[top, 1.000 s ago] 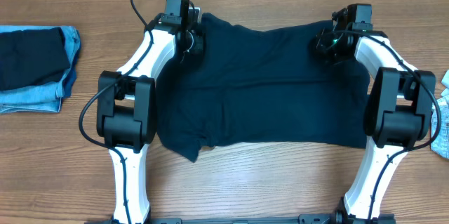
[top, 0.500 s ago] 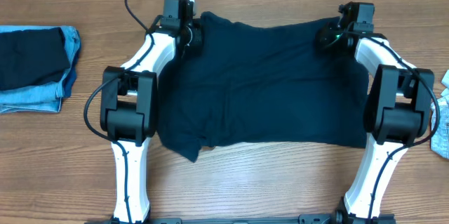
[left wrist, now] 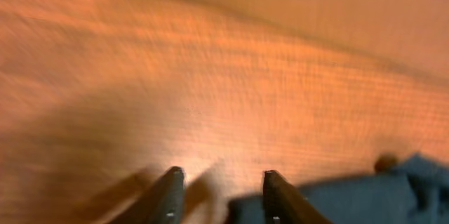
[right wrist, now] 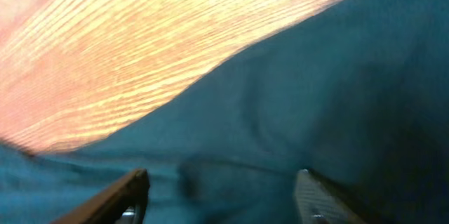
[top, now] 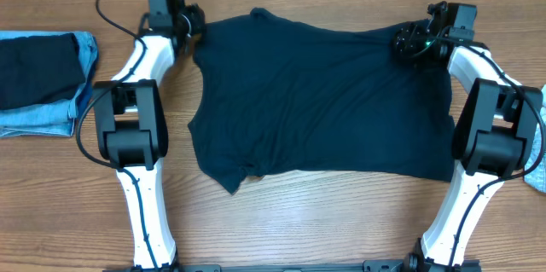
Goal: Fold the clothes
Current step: 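Release the shirt and lift both grippers away, then lower both grippers onto the shirt's left and right sides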
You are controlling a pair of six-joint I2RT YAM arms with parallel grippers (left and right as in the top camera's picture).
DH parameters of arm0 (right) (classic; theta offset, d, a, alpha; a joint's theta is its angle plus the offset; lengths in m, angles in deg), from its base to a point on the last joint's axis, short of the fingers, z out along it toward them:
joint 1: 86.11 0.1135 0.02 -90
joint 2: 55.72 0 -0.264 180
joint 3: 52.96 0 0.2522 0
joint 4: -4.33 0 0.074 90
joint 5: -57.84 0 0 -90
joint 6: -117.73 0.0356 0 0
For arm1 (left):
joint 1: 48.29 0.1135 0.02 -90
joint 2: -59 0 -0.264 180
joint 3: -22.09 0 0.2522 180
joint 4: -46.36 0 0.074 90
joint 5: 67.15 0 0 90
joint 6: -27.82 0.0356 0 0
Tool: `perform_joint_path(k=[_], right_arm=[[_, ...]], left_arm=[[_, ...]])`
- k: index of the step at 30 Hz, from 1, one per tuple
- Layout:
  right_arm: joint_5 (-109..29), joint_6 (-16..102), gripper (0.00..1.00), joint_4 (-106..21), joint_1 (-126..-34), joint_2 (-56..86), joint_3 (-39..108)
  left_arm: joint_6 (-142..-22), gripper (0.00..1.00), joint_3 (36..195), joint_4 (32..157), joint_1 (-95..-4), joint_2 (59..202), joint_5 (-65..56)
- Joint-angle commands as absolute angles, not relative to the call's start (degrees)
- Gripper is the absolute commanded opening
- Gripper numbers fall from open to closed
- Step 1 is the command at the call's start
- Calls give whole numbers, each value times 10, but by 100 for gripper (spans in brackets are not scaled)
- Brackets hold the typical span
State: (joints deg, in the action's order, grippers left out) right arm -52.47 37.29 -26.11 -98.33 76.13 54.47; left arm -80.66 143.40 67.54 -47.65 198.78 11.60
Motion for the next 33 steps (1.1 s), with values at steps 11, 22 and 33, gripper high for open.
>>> perform_joint_path(k=[11,22,33], right_arm=[[-618,350,76,-467,-1023,709,687],[-575,322,73,-749,-1024,526,689],[-567,339,74,-991,-1023,406,688]], left_arm=[[-652,43,1704,1052,-526,1942,83],[-600,30,1729,1299,-628,1766,247],[-659,35,1719,1539,-651,1682,213]])
